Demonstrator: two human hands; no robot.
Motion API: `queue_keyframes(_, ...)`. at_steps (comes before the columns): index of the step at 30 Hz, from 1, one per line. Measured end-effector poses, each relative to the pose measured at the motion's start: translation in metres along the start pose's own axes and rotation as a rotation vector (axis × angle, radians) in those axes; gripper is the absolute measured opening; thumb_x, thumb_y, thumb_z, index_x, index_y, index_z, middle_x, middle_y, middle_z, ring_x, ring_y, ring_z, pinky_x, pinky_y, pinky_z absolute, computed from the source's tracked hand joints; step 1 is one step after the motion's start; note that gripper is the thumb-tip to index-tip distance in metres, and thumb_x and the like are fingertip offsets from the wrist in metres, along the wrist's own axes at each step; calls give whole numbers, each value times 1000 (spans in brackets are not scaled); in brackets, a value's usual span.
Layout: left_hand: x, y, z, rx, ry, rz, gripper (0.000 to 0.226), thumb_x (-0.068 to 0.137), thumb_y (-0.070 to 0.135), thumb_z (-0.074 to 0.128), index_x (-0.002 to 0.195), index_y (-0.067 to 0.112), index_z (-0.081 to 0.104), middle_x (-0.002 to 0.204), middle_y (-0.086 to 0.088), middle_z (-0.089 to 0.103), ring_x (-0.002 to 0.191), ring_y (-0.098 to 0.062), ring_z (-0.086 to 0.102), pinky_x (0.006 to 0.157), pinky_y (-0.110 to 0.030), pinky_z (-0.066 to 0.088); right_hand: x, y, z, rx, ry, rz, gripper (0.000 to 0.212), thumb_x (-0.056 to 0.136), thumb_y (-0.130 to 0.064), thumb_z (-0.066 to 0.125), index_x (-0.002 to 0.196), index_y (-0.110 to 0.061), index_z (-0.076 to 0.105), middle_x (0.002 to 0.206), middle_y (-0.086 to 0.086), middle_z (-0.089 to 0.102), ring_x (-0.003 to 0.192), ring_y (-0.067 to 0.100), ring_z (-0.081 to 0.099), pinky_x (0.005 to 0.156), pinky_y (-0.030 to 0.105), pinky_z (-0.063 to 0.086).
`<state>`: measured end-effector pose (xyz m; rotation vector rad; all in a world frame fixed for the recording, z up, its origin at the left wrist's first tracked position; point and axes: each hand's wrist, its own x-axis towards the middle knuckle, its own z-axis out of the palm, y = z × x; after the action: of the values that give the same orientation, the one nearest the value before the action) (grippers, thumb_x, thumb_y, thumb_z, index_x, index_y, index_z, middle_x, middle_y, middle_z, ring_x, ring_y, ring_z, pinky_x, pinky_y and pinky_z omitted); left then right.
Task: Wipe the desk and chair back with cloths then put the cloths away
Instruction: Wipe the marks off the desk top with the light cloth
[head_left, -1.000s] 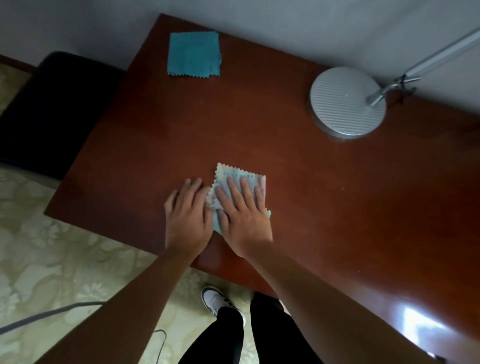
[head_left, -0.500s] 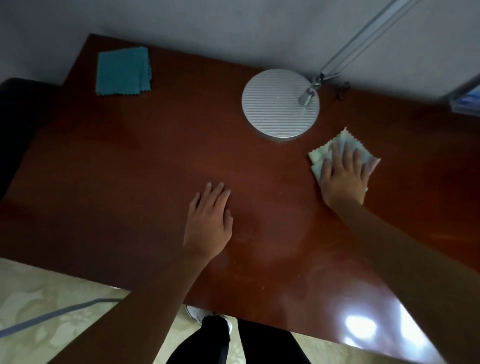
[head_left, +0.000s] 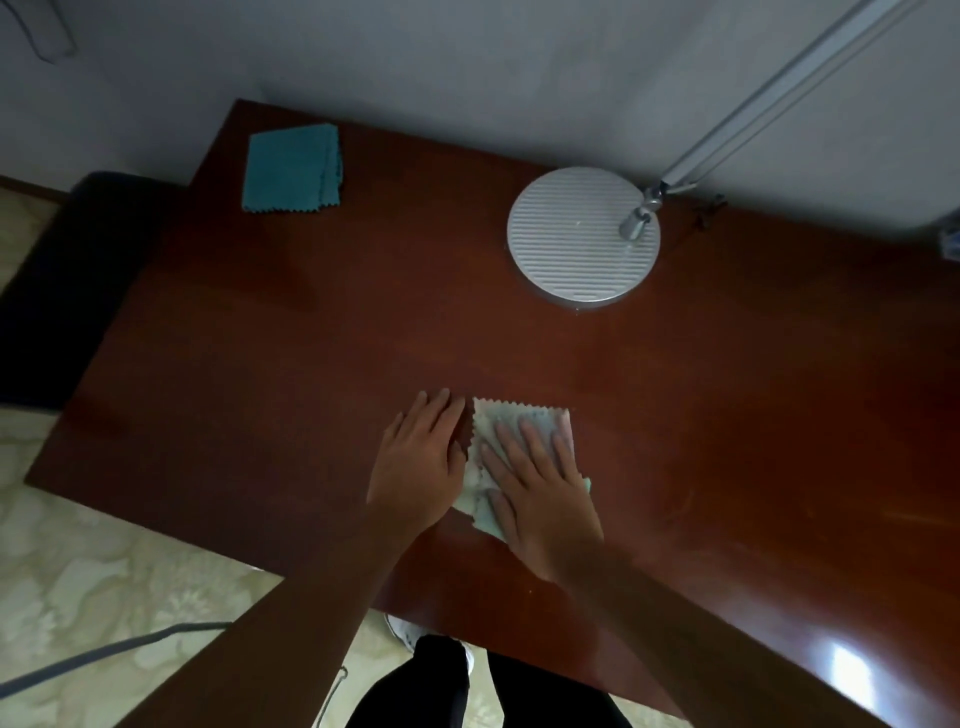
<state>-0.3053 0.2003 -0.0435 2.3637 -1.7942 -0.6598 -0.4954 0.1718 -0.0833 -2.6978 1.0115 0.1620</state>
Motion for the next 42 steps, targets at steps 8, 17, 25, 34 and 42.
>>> queue_keyframes(8, -33, -2, -1, -11, -58, -11, 54, 98, 24, 46, 151, 24, 37, 159, 3, 33, 149, -16, 22, 118, -37, 24, 65, 34, -24, -8, 22, 310, 56, 105, -46, 11, 157, -27, 11, 166, 2, 5, 153, 29, -5, 121, 49, -14)
queue_keyframes(17, -83, 8, 18, 30, -182, 32, 57, 98, 25, 45, 153, 20, 31, 164, -1, 19, 152, -20, 12, 115, -42, 29, -96, -55, 36, 81, -10, 31, 57, 105, -46, 22, 158, -27, 13, 166, 4, 7, 153, 31, 4, 120, 58, 14)
queue_keyframes(25, -78, 1, -7, -14, -164, -6, 60, 96, 26, 48, 153, 25, 30, 162, 4, 24, 149, -18, 21, 116, -40, 29, -20, -16, -11, 20, -110, 230, 55, 105, -45, 14, 157, -28, 12, 166, 5, 8, 152, 31, -3, 123, 53, 1)
queue_keyframes(34, -75, -31, -28, -99, -93, -121, 66, 92, 26, 54, 153, 25, 29, 164, 3, 17, 147, -19, 27, 113, -42, 37, 34, -49, -29, 27, -225, 50, 57, 104, -49, 12, 155, -36, -8, 164, 3, -17, 149, 32, -21, 120, 53, -12)
queue_keyframes(42, -71, -72, -45, -46, -94, -83, 53, 95, 24, 49, 147, 23, 36, 142, 4, 42, 127, -16, 42, 97, -32, 46, 72, -107, -29, -8, -255, -60, 57, 105, -49, 13, 155, -36, -10, 164, 4, -18, 149, 31, -22, 120, 53, -14)
